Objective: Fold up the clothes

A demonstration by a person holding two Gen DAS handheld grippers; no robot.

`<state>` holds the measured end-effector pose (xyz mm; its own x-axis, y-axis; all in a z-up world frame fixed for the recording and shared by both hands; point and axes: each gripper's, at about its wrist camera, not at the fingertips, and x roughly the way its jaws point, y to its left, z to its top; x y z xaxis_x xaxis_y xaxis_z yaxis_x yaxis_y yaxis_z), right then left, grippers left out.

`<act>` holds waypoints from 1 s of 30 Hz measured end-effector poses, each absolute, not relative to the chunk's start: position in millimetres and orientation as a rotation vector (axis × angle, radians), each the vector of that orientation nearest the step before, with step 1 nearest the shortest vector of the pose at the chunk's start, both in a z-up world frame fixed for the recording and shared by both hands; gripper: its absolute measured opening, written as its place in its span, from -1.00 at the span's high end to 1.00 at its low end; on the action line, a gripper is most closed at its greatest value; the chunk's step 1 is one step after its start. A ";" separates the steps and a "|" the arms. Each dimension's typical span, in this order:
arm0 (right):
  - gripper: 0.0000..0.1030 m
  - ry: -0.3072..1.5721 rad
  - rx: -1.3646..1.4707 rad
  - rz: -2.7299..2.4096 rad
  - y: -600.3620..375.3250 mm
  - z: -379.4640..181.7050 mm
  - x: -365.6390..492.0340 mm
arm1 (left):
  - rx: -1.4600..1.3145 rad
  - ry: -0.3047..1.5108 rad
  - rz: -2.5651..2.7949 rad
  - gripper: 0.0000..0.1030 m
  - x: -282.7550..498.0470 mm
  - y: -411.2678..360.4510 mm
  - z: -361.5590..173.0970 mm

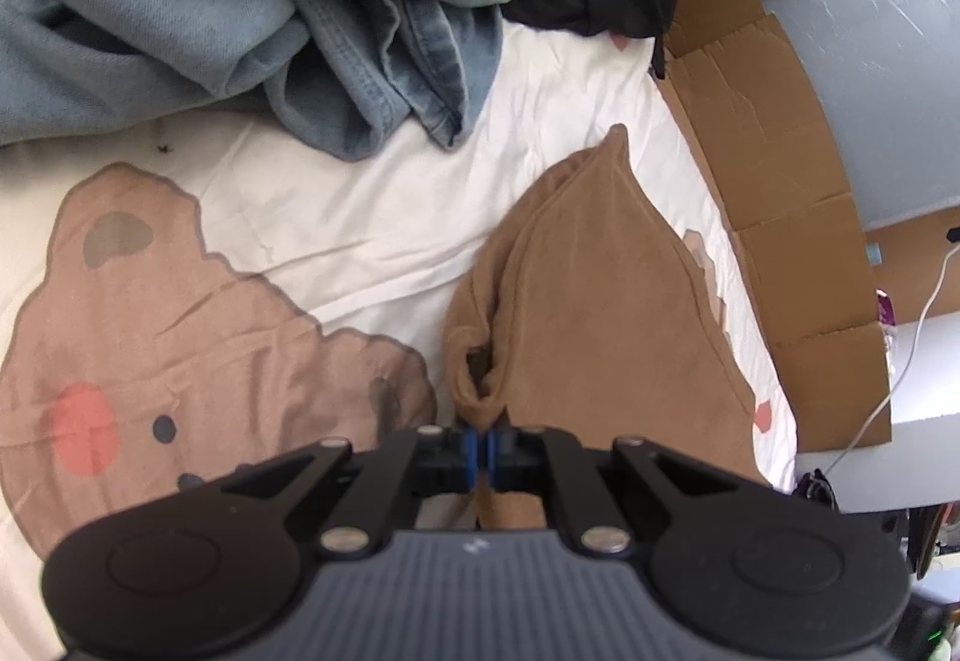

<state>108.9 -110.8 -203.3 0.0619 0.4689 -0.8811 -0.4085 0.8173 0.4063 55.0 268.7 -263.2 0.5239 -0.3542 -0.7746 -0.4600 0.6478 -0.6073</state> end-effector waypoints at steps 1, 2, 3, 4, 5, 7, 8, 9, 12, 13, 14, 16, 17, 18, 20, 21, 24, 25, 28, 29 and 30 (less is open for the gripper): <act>0.80 1.346 0.023 0.679 -108.9 -190.6 112.7 | -0.908 1.053 0.066 0.94 54.6 268.1 -262.0; 0.72 1.338 -0.006 0.695 -106.7 -178.2 116.7 | -0.908 1.050 0.058 0.94 54.4 267.5 -261.0; 0.49 1.330 -0.029 0.710 -104.1 -166.5 121.0 | -0.909 1.047 0.052 0.94 54.2 267.0 -260.1; 0.35 1.322 -0.057 0.727 -101.7 -154.6 124.6 | -0.907 1.046 0.049 0.94 54.7 266.0 -260.0; 0.35 1.314 -0.084 0.743 -99.3 -142.7 128.3 | -0.904 1.046 0.048 0.94 55.6 264.7 -260.4; 0.35 1.313 -0.149 0.768 -90.6 -125.5 133.6 | -0.897 1.046 0.046 0.94 57.3 262.1 -261.2; 0.35 1.316 -0.184 0.779 -85.3 -118.5 135.7 | -0.896 1.044 0.048 0.94 58.0 260.9 -261.7; 0.35 1.319 -0.220 0.789 -79.9 -111.5 137.9 | -0.905 1.040 0.049 0.94 58.0 260.3 -262.4; 0.32 1.294 -0.294 0.800 -64.6 -97.5 140.0 | -0.947 1.023 0.042 0.94 57.3 260.6 -263.0; 0.23 1.284 -0.297 0.791 -59.7 -97.0 139.9 | -0.954 1.019 0.037 0.94 57.1 260.8 -262.6; 0.20 1.275 -0.296 0.777 -54.8 -98.3 138.8 | -0.956 1.016 0.033 0.94 57.1 260.9 -262.0; 0.19 1.217 -0.317 0.737 -44.3 -102.8 132.0 | -0.926 1.016 0.040 0.94 58.2 260.7 -259.2; 0.19 1.179 -0.331 0.710 -39.4 -106.4 127.1 | -0.915 1.018 0.040 0.94 59.0 260.9 -258.1; 0.19 1.153 -0.332 0.679 -35.4 -112.6 121.9 | -0.918 1.019 0.033 0.94 59.2 261.5 -257.8; 0.19 1.145 -0.297 0.647 -27.2 -127.6 113.0 | -0.926 1.021 0.021 0.94 59.5 262.2 -257.4; 0.19 1.141 -0.265 0.640 -22.8 -134.7 107.9 | -0.922 1.022 0.017 0.94 59.7 262.0 -256.7; 0.19 1.123 -0.179 0.648 -8.2 -153.0 91.8 | -0.903 1.017 0.005 0.94 59.3 260.8 -252.6; 0.19 1.114 -0.176 0.654 -2.0 -159.7 86.3 | -0.904 1.014 0.002 0.94 59.0 260.7 -251.6; 0.19 1.100 -0.170 0.674 16.4 -178.9 71.0 | -0.900 1.010 -0.002 0.93 59.1 258.9 -249.8; 0.19 1.101 -0.170 0.682 22.6 -184.7 66.6 | -0.892 1.013 -0.001 0.93 59.2 257.8 -249.2; 0.19 1.101 -0.172 0.688 29.0 -189.2 62.7 | -0.895 1.014 -0.001 0.93 59.0 257.6 -248.7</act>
<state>62.7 29.0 -189.2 0.2707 0.4254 -0.8636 -0.5897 0.7823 0.2006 59.0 257.6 -248.7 0.5599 -0.3897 -0.7312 -0.3876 0.6567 -0.6469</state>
